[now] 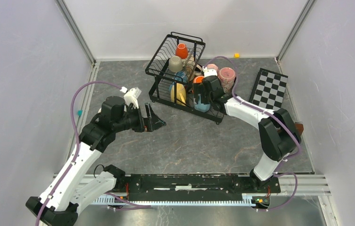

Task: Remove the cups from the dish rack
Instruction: Unload the cup from the dish rack.

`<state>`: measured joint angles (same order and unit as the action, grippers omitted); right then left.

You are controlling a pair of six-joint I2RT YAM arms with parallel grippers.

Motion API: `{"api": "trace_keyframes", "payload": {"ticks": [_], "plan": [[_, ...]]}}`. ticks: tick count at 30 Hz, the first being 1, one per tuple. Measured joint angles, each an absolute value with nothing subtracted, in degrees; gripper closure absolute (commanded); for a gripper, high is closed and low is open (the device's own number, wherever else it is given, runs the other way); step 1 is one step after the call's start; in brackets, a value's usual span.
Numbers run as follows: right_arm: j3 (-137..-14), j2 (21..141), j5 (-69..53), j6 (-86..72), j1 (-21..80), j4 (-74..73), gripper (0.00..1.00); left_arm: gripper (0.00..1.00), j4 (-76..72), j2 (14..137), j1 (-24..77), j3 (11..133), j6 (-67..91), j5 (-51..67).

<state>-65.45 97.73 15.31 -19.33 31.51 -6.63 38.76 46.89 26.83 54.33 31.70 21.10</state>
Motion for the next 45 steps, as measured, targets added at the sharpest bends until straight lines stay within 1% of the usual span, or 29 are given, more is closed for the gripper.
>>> {"api": "trace_keyframes", "payload": {"ticks": [6,8,10,13,14,17,19,22,28,37,45], "plan": [[-65.5,99.3,15.3,-19.7,31.5,-6.1,0.08,0.0,38.6,47.0,26.9,54.3,31.7,21.1],[-65.3,99.8,15.3,-19.9,31.5,-6.1,0.09,0.0,38.5,47.0,26.9,54.1,31.7,21.1],[-65.0,100.0,15.3,-20.1,31.5,-6.0,0.13,0.0,38.4,47.0,26.9,54.0,31.7,21.1],[-64.9,100.0,15.4,-20.1,31.5,-5.9,0.28,0.0,38.4,47.0,26.9,53.9,31.7,21.1],[-64.9,100.0,15.4,-20.1,31.5,-5.9,0.36,0.0,38.4,46.9,26.9,53.9,31.7,21.1],[-64.9,99.8,15.5,-20.0,31.5,-6.0,0.54,0.0,38.4,46.9,26.9,53.9,31.7,21.1],[-64.9,99.5,15.7,-19.8,31.4,-6.7,0.62,0.0,38.4,46.9,26.9,53.9,31.7,21.1],[-64.8,98.2,16.0,-19.6,31.3,-9.1,0.69,0.0,38.0,46.8,26.9,53.6,32.1,21.1],[-64.8,93.4,16.6,-19.4,30.6,-12.6,0.73,0.0,33.4,45.6,26.9,49.4,36.2,21.2],[-64.8,85.2,14.9,-20.2,28.8,-15.0,0.75,0.0,20.9,43.1,27.1,41.6,44.5,21.4],[-62.1,76.3,9.8,-21.5,28.6,-17.5,0.8,0.0,11.0,43.1,28.8,37.4,48.9,21.5]]}}
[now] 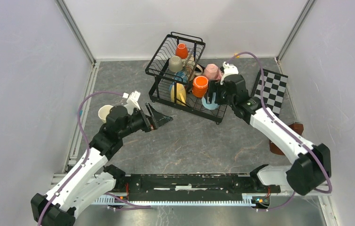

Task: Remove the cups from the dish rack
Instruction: Unload the cup from the dish rack.

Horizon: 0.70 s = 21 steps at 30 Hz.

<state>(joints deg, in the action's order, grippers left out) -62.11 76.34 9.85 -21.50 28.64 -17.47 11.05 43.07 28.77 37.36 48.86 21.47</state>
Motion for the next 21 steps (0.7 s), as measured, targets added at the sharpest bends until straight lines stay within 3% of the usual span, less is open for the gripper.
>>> {"api": "trace_keyframes", "payload": {"ticks": [11,21], "plan": [[-56.9,64.7,-6.2,-29.2,28.6,-16.3,0.82,0.0,-4.3,46.5,32.0,33.8,54.4,21.4],[-51.0,60.8,-18.0,-42.7,29.8,-2.3,0.82,0.01,-15.7,50.7,34.7,33.7,60.5,21.5]]}}
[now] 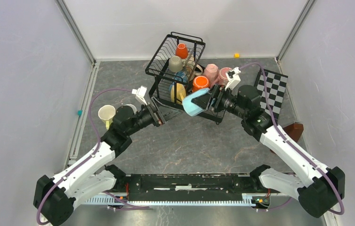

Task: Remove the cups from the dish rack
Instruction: Unload the cup from the dish rack.

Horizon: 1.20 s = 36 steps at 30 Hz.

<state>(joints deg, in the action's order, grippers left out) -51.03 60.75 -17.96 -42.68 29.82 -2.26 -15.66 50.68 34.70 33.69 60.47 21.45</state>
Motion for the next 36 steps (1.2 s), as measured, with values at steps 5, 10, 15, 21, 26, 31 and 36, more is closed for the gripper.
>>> {"api": "trace_keyframes", "payload": {"ticks": [5,10,15,21,26,31,36], "plan": [[-47.2,60.6,-20.8,-50.0,30.9,6.2,0.82,0.12,-18.2,51.7,35.6,33.8,62.1,21.5],[-45.3,60.8,-21.8,-55.5,32.1,12.1,0.82,0.25,-20.7,53.0,36.4,33.8,62.9,21.5],[-44.3,61.1,-22.5,-59.4,33.1,17.1,0.82,0.39,-23.1,54.3,37.1,33.9,63.3,21.4],[-41.3,61.5,-22.6,-62.8,33.3,21.4,0.83,0.52,-26.6,56.3,37.7,34.5,64.1,21.6],[-39.4,62.0,-22.8,-65.4,33.3,23.4,0.85,0.55,-29.4,57.5,38.2,34.8,64.4,21.6],[-37.3,61.9,-22.0,-69.0,33.4,26.5,0.86,0.58,-31.0,58.0,39.1,34.9,65.6,21.5],[-35.4,61.5,-21.3,-71.8,33.6,28.2,0.87,0.68,-31.2,58.8,40.0,34.9,66.2,21.0]]}}
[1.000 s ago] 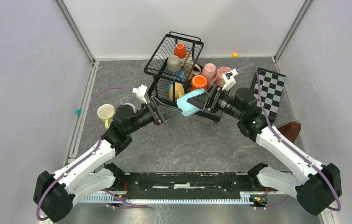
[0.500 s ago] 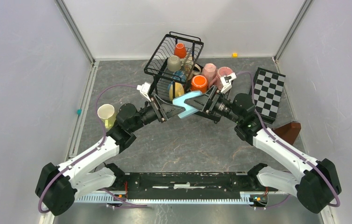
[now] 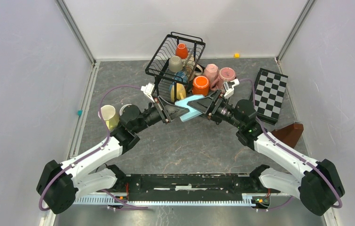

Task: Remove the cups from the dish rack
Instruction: Unload the cup from the dish rack, then place the cup at the center of the board.

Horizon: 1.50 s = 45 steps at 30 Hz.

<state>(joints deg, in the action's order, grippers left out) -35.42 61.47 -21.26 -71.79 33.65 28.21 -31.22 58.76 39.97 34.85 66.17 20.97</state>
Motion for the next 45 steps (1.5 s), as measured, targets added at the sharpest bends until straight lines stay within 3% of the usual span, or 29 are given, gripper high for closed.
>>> {"api": "trace_keyframes", "payload": {"ticks": [4,7,9,11,17,20,32,45], "plan": [[-34.9,60.9,-20.4,-73.3,34.0,29.3,0.87,0.78,-31.9,58.8,40.4,34.9,66.2,20.2],[-34.4,60.3,-20.2,-75.2,34.1,30.1,0.87,0.98,-33.3,58.9,40.8,34.9,66.4,20.0],[-34.1,59.9,-20.2,-76.4,34.2,30.9,0.82,0.98,-34.5,58.9,41.2,34.9,66.6,20.0],[-33.9,59.6,-19.7,-76.8,34.4,31.2,0.7,0.98,-34.9,58.9,41.5,34.9,66.6,19.8],[-33.7,58.6,-18.8,-76.4,34.9,30.9,0.14,0.98,-34.3,57.6,42.2,34.9,66.5,18.4],[-33.7,57.3,-18.5,-75.3,35.6,30.1,0.02,0.98,-32.8,55.6,42.7,34.7,66.1,17.6],[-35.9,52.7,-14.7,-66.0,35.5,25.1,0.02,0.98,-23.5,44.4,42.7,33.4,64.6,6.5],[-44.5,49.8,-9.3,-51.6,35.5,10.6,0.02,0.98,6.4,35.7,42.7,40.9,53.3,-0.4]]}}
